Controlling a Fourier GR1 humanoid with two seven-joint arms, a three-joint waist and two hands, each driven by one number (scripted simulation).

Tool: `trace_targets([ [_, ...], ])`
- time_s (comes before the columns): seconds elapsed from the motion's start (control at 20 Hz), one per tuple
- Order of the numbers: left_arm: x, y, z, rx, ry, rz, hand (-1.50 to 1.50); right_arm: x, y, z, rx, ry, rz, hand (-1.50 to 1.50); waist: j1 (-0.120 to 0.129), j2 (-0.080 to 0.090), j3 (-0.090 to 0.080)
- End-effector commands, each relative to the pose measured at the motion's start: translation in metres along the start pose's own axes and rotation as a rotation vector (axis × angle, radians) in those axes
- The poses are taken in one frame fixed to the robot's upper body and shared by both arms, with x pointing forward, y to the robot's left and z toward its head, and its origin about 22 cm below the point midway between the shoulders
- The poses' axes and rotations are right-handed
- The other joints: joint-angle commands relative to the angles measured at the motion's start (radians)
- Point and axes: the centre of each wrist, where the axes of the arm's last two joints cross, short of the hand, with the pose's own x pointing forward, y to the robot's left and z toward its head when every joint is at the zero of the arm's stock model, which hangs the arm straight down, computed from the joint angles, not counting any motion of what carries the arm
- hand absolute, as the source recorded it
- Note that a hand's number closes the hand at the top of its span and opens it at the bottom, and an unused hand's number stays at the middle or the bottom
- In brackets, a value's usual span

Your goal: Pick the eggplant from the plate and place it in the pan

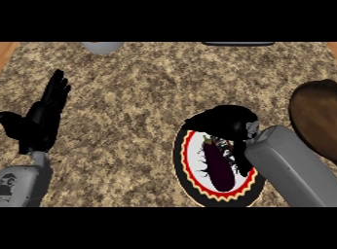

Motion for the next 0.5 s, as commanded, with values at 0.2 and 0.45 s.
trace_targets([
  [0.2,0.004,0.005,-0.007,0.011,0.008,0.005,0.00,0.006,0.025,-0.017,0.055,0.019,0.020,-1.50,-0.004,-0.001,0.000],
  [0.45,-0.001,-0.003,-0.006,0.026,0.010,-0.019,0.00,0.013,0.039,-0.041,0.057,0.044,0.065,-1.50,-0.002,0.000,0.000],
])
